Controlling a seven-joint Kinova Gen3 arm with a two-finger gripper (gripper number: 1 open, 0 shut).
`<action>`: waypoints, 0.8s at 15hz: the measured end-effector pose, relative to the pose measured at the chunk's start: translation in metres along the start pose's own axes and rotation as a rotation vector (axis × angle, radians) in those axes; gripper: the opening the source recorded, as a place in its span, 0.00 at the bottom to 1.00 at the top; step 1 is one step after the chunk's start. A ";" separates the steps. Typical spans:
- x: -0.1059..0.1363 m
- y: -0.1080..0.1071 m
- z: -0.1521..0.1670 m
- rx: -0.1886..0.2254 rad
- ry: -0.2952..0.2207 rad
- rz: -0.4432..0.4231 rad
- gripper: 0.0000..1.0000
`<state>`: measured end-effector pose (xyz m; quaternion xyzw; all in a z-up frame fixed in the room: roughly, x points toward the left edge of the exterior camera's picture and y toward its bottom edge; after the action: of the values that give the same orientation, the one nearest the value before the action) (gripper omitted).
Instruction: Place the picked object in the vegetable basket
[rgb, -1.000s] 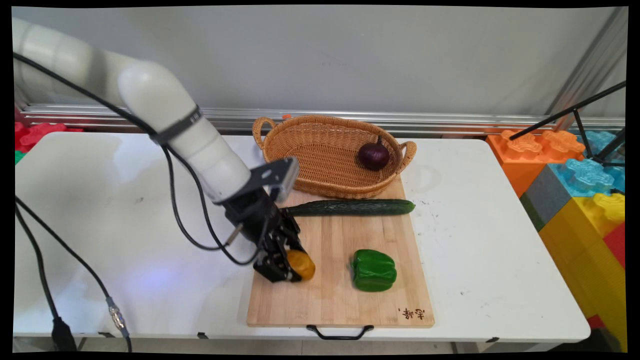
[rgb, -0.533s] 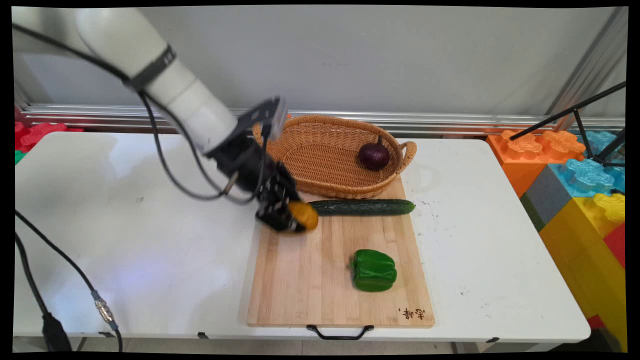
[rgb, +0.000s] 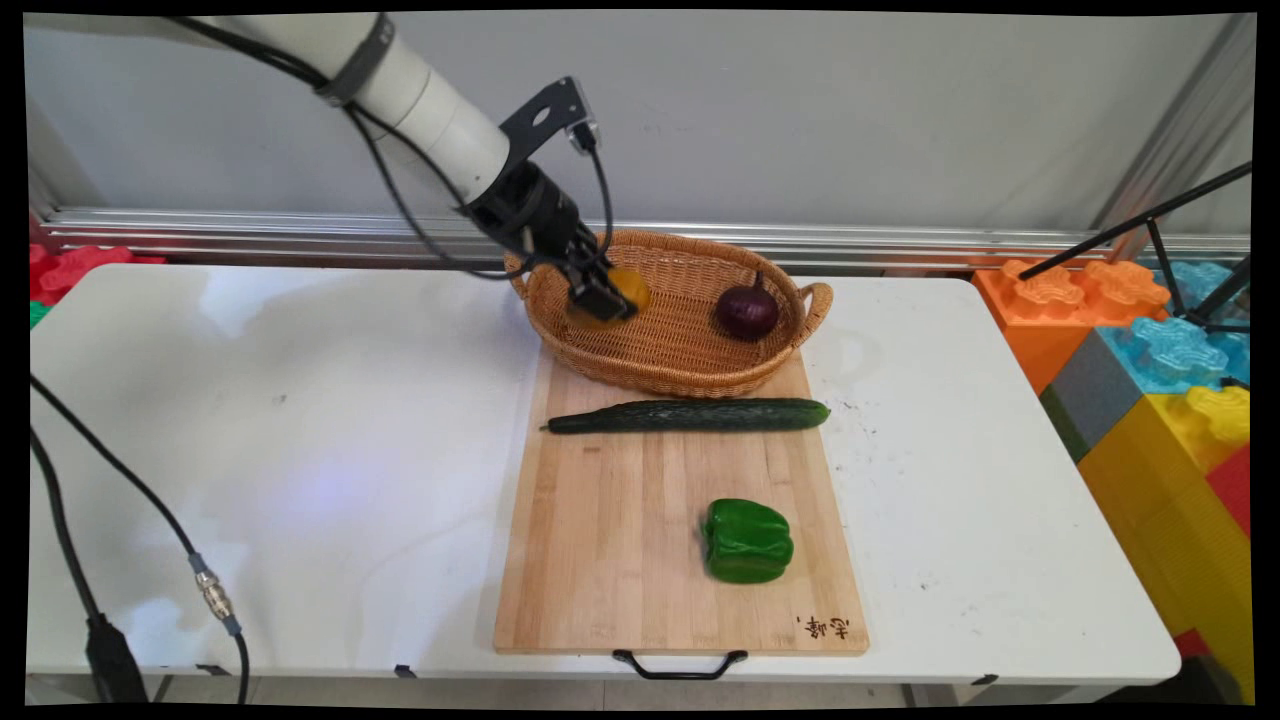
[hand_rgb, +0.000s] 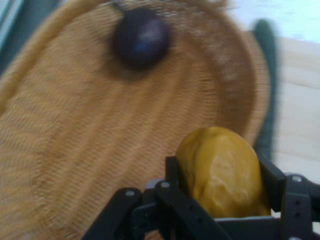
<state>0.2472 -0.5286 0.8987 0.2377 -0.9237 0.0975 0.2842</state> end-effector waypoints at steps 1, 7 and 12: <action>0.000 -0.011 0.006 0.037 -0.010 -0.029 0.00; -0.011 -0.043 0.037 0.127 -0.041 -0.157 0.00; -0.015 -0.060 0.067 0.154 -0.042 -0.228 0.00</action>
<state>0.2554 -0.5958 0.8378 0.3643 -0.8863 0.1300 0.2548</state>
